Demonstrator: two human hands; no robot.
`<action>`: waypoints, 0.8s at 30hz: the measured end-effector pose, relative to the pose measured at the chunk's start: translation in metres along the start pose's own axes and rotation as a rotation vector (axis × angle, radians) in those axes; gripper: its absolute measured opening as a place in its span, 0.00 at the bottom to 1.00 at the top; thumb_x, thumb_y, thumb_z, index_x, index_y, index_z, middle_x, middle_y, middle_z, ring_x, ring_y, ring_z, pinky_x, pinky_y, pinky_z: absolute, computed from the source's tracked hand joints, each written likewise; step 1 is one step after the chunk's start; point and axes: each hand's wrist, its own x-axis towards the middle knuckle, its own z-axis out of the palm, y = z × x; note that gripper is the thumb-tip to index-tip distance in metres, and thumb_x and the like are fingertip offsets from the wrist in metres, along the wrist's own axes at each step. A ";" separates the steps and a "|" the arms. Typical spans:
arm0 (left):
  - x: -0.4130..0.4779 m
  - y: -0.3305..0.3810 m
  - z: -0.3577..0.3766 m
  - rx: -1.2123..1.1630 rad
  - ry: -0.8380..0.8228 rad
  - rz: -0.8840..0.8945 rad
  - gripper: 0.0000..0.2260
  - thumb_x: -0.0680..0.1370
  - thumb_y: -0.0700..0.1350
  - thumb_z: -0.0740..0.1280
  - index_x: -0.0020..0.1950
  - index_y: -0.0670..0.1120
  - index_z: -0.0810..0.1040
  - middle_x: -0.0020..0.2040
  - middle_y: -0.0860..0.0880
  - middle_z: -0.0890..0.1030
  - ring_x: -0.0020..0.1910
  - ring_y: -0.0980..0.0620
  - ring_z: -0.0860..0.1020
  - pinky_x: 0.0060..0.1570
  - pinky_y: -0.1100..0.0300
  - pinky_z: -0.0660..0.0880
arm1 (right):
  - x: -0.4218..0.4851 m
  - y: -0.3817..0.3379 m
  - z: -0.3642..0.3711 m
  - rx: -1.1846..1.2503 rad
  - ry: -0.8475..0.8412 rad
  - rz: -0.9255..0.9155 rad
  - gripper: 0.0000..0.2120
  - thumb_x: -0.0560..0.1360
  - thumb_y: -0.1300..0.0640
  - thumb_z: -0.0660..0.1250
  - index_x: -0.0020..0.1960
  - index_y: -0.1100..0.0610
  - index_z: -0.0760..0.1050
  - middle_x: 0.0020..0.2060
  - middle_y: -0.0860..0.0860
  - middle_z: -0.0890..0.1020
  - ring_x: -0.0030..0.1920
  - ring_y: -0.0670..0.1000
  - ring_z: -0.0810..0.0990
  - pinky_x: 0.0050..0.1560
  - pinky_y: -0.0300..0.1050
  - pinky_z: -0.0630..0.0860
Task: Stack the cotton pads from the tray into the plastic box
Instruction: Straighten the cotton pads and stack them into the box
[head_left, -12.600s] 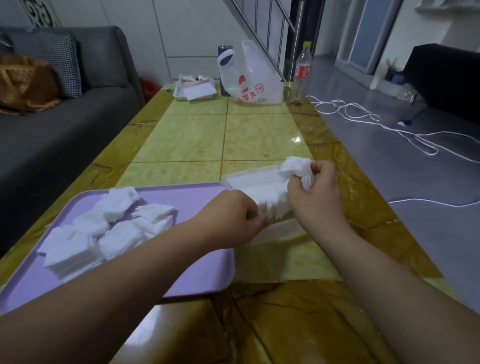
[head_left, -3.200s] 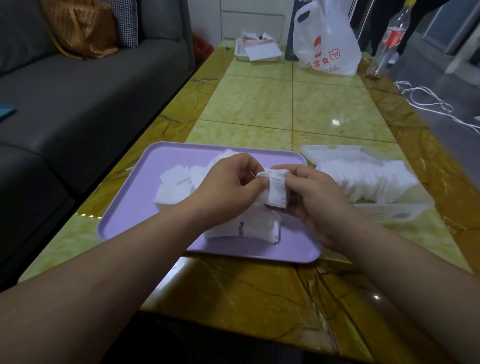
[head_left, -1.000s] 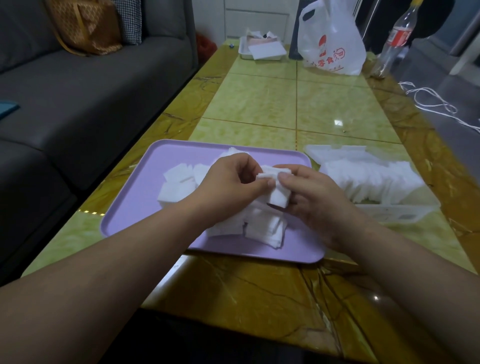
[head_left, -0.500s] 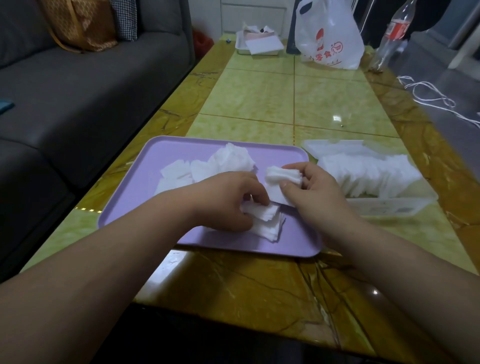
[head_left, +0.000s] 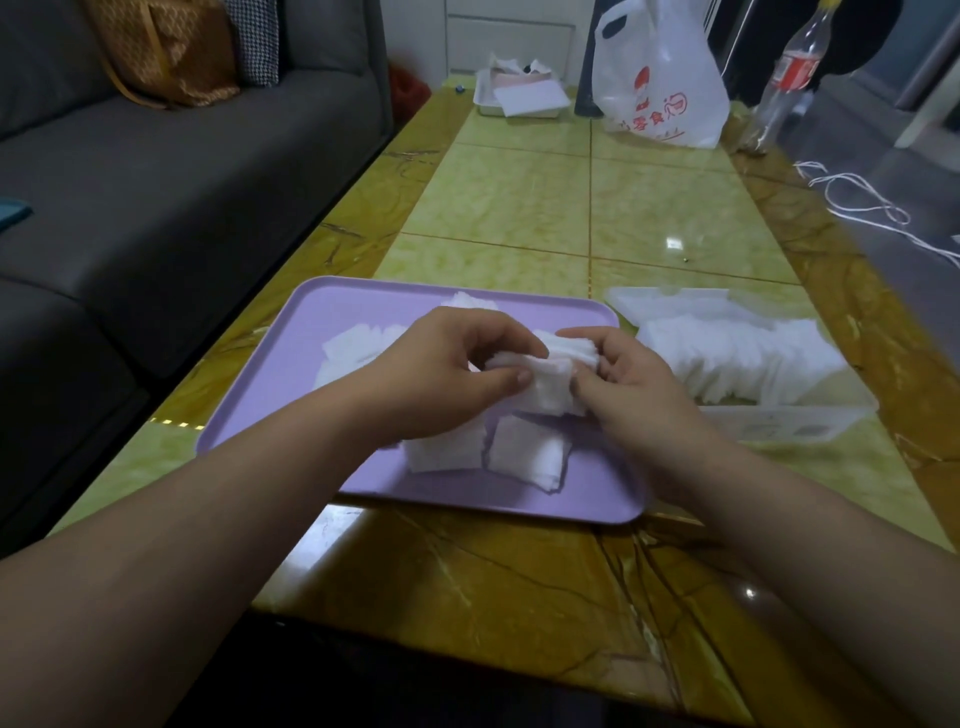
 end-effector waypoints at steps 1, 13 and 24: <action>0.000 -0.001 0.003 -0.024 0.014 -0.020 0.07 0.77 0.42 0.74 0.53 0.52 0.86 0.43 0.57 0.84 0.39 0.65 0.79 0.40 0.74 0.71 | 0.000 0.000 0.001 0.006 -0.037 0.005 0.15 0.83 0.68 0.59 0.63 0.53 0.76 0.54 0.56 0.86 0.53 0.53 0.85 0.54 0.49 0.81; 0.001 -0.005 0.006 -0.154 -0.012 -0.104 0.05 0.72 0.42 0.79 0.46 0.47 0.86 0.40 0.49 0.86 0.36 0.56 0.78 0.39 0.62 0.77 | -0.002 -0.001 0.005 0.037 -0.120 0.087 0.18 0.81 0.72 0.58 0.65 0.57 0.76 0.55 0.59 0.86 0.56 0.58 0.85 0.61 0.62 0.80; 0.008 -0.005 0.019 0.103 0.165 -0.077 0.13 0.71 0.50 0.79 0.38 0.49 0.76 0.32 0.55 0.77 0.29 0.60 0.71 0.32 0.66 0.68 | -0.004 0.000 -0.002 0.028 -0.094 0.002 0.18 0.73 0.69 0.74 0.61 0.57 0.78 0.52 0.62 0.86 0.54 0.59 0.85 0.59 0.58 0.82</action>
